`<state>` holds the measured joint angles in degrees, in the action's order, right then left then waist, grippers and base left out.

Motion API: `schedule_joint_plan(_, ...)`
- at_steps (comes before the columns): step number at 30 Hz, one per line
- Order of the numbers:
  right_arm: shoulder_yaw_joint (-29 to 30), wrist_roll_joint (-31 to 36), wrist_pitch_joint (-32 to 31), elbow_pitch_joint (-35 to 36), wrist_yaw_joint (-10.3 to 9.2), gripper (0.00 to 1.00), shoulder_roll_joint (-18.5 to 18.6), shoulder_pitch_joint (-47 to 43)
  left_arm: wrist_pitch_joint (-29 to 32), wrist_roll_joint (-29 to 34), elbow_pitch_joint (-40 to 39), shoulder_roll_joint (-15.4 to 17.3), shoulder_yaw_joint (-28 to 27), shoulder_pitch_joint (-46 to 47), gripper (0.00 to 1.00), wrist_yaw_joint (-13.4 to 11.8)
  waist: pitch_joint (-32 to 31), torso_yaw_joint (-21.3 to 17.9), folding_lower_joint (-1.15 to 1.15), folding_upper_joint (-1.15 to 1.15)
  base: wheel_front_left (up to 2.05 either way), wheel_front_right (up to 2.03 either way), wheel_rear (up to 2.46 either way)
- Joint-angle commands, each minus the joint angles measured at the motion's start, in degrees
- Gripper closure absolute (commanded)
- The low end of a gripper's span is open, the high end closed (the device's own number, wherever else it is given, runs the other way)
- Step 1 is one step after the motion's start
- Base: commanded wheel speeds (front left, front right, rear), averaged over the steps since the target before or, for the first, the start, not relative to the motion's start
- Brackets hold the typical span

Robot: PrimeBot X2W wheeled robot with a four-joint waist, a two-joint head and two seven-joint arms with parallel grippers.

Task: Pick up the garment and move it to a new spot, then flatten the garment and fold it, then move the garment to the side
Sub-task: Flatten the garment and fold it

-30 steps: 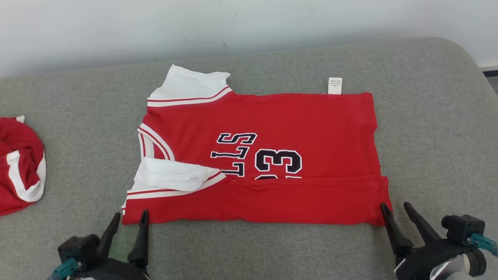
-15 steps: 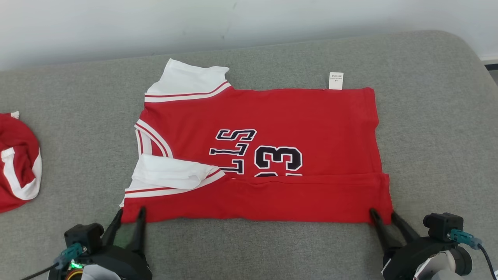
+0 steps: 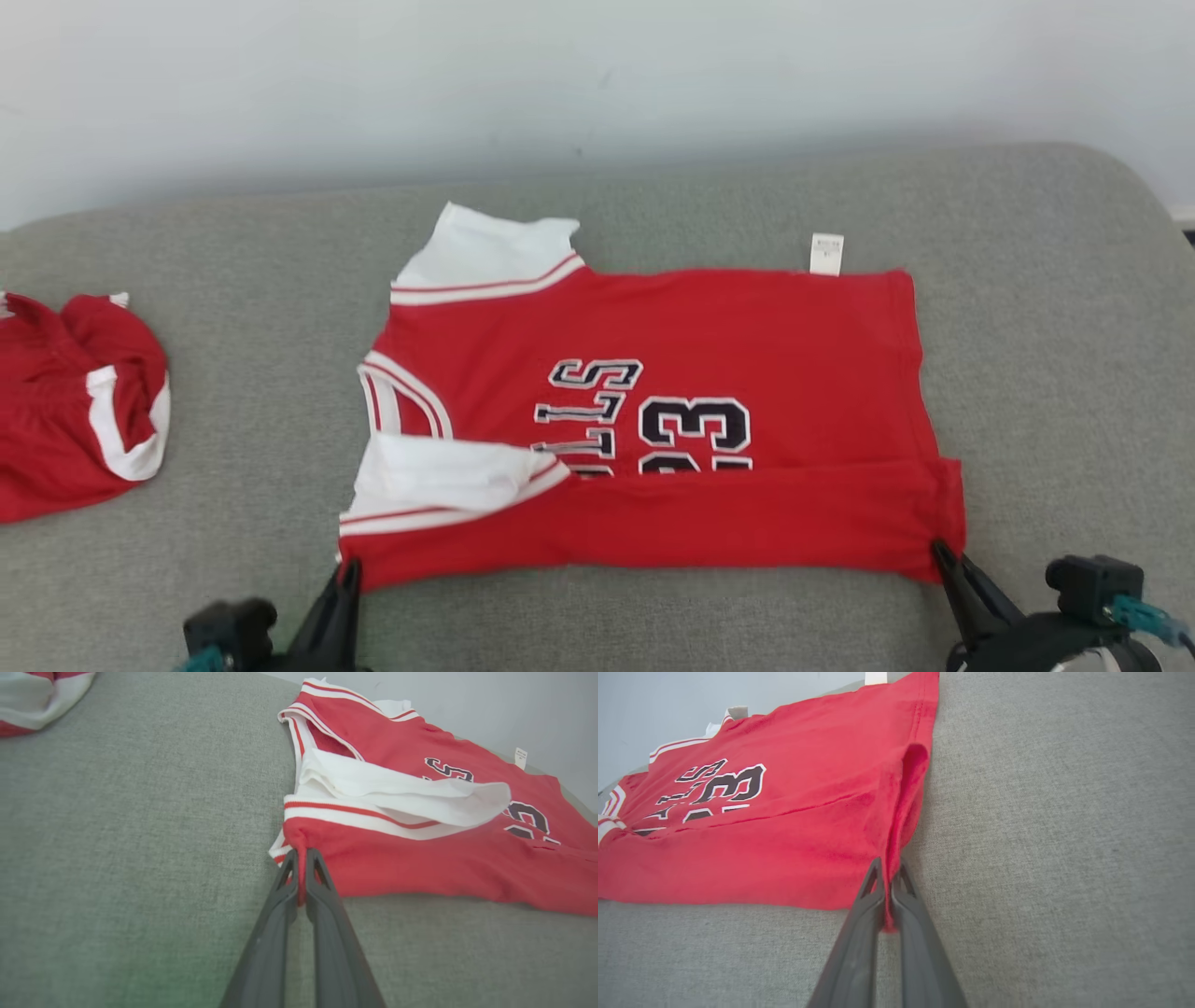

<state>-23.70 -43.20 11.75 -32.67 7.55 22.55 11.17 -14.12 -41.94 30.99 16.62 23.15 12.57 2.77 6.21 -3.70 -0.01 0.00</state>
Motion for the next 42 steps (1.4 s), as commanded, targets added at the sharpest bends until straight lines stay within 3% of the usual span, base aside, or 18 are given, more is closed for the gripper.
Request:
schedule_joint_plan(1, 0.55, -0.09, 0.03, 0.47, -0.14, 1.00, 0.59, -1.36, -0.55, -0.23, -0.73, -0.10, -0.24, -1.87, 1.00, -0.38, -2.00, 1.61, 0.01, 0.00, 0.00, 0.00, 0.00)
schedule_joint_plan(10, 5.42, 2.14, -2.82, 6.75, -0.14, 1.00, 2.25, -9.68, -0.94, -1.62, -8.19, -2.19, -0.95, -11.98, 1.00, -2.90, -3.10, 3.11, 0.01, 0.00, 0.00, 0.00, 0.00)
schedule_joint_plan(15, 8.80, 3.82, -4.92, 9.17, -0.14, 1.00, 0.75, -12.68, -0.80, -1.87, -8.11, -2.90, -0.53, -13.27, 1.00, -2.84, -3.29, 3.43, 0.01, 0.00, 0.00, 0.00, 0.00)
schedule_joint_plan(16, 9.21, 4.16, -5.49, 9.58, -0.14, 0.60, 0.19, -13.04, -0.64, -1.86, -7.97, -2.86, -0.51, -13.33, 0.60, -2.97, -3.38, 3.43, 0.01, 0.00, 0.00, 0.00, 0.00)
schedule_joint_plan(17, 9.21, 4.16, -5.49, 9.58, -0.14, 0.60, 0.19, -13.04, -0.64, -1.86, -7.97, -2.86, -0.51, -13.33, 0.60, -2.97, -3.38, 3.43, 0.01, 0.00, 0.00, 0.00, 0.00)
schedule_joint_plan(18, 9.71, 4.51, -5.96, 10.01, -0.14, 0.53, -0.27, -13.25, -0.62, -1.36, -7.88, -2.60, -0.34, -13.27, 0.00, -3.27, -3.46, 3.39, 0.01, 0.00, 0.00, 0.00, 0.00)
schedule_joint_plan(20, 10.86, 5.55, -6.19, 11.12, -0.14, 0.13, -1.00, -13.33, -0.78, -0.28, -8.31, -2.22, -0.39, -13.02, 0.00, -3.66, -3.64, 3.23, 0.01, 0.00, 0.00, 0.00, 0.00)
schedule_joint_plan(21, 11.51, 6.14, -6.14, 11.60, -0.14, 0.00, -1.38, -13.36, -0.86, 0.26, -8.69, -2.07, -0.58, -12.90, 0.00, -3.80, -3.76, 3.15, 0.01, 0.00, 0.00, 0.00, 0.00)
schedule_joint_plan(24, 13.54, 8.03, -5.29, 13.34, -0.14, 0.00, -2.48, -12.91, -1.08, 2.45, -9.99, -1.64, -2.08, -12.49, 0.00, -4.55, -4.11, 2.81, 0.01, 0.00, 0.00, 0.00, 0.00)
schedule_joint_plan(29, 16.57, 11.06, -2.11, 16.43, -0.14, 0.00, -5.10, -11.99, -1.07, 6.97, -16.00, -3.13, -9.52, -13.54, 0.00, -5.59, -4.90, 2.36, 0.01, 0.00, 0.00, 0.00, 0.00)
schedule_joint_plan(36, 18.27, 14.96, 1.34, 19.51, -0.14, 0.00, -8.74, -11.96, -1.09, 16.95, -24.27, -5.13, -17.82, -14.21, 0.00, -5.20, -5.95, 1.95, 0.01, 0.00, 0.00, 0.00, 0.00)
schedule_joint_plan(42, 18.63, 19.26, 2.72, 20.55, -0.14, 0.00, -11.26, -11.99, -1.09, 24.85, -25.98, -5.28, -19.91, -13.87, 0.00, -4.07, -6.30, 1.45, 0.01, 0.00, 0.00, 0.00, 0.00)
